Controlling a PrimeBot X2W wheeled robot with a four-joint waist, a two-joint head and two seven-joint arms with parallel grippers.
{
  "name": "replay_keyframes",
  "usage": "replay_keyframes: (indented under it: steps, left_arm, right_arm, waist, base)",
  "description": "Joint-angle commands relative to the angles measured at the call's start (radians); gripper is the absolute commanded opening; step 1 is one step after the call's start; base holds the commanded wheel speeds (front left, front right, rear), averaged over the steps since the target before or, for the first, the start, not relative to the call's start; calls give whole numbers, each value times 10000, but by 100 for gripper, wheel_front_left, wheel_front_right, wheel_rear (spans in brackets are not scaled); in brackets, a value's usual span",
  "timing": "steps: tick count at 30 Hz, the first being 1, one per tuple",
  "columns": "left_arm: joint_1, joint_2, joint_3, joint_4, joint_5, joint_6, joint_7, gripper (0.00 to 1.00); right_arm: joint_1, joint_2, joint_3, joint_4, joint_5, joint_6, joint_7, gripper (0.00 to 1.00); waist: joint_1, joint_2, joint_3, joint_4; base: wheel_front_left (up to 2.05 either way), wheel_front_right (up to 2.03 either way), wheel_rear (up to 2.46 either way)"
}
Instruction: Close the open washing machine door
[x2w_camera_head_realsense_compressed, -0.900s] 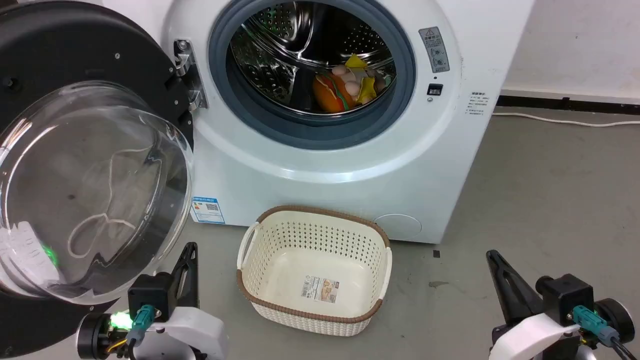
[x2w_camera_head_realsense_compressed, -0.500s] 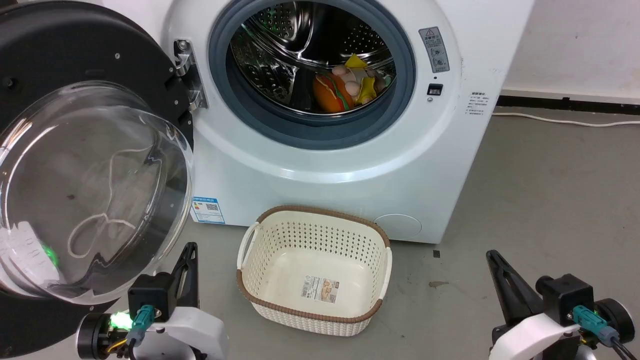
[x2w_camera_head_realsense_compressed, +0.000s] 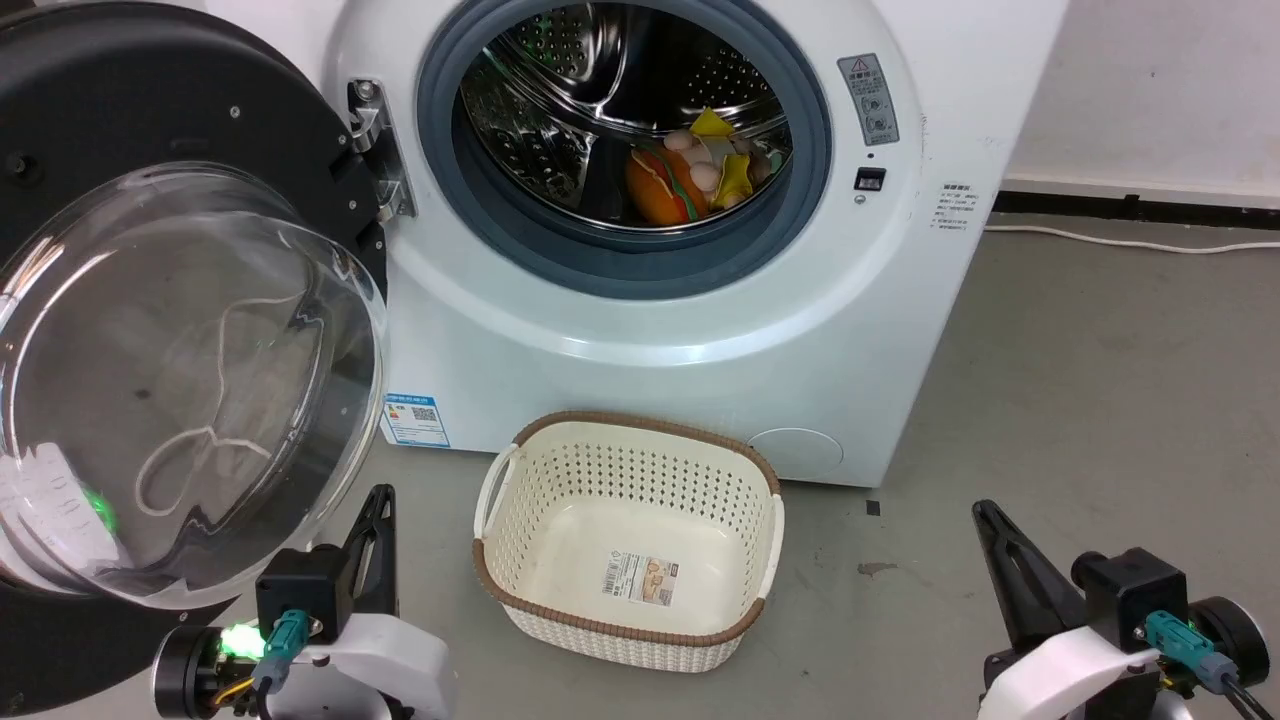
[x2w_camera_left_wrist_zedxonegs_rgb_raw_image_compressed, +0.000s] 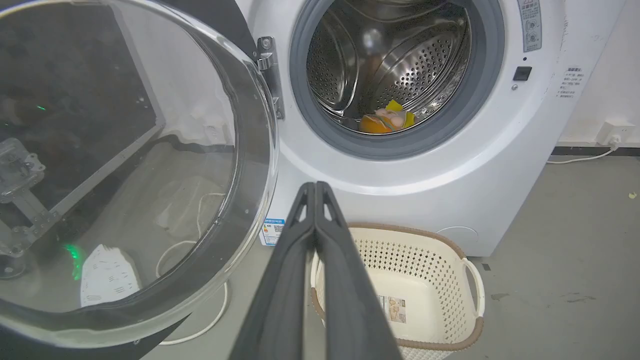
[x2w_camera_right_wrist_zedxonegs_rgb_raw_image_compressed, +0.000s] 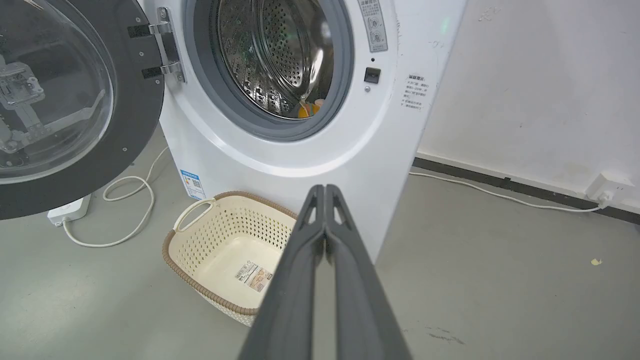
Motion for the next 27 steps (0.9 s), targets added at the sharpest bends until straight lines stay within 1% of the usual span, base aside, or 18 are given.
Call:
replay_keyframes:
  steps: [1, 6, 7, 19, 27]
  left_arm:
    - [142, -1, 22, -41, 20, -55, 3, 0]
    - [142, -1, 22, -41, 20, -55, 3, 0]
    - [0, 0, 0, -1, 0, 0, -2, 100]
    - [-8, 1, -169, -4, -9, 92, -179, 100]
    - [10, 33, -305, -9, -21, 151, -346, 100]
  right_arm:
    - [-140, 43, -1, 22, -51, 8, 5, 0]
    - [-140, 43, -1, 22, -51, 8, 5, 0]
    - [0, 0, -2, 0, 3, 0, -2, 100]
    - [53, 1, -87, -4, 224, 1, -179, 100]
    - [144, 4, -130, -64, 335, 1, -346, 100]
  waist:
    - [0, 0, 0, 0]
    - [0, 0, 0, 0]
    - [0, 0, 0, 0]
    - [0, 0, -4, 44]
    - [0, 0, -42, 267]
  base:
    - [0, 0, 0]
    - [0, 0, 0]
    - [0, 0, 0]
    - [0, 0, 0]
    - [0, 0, 0]
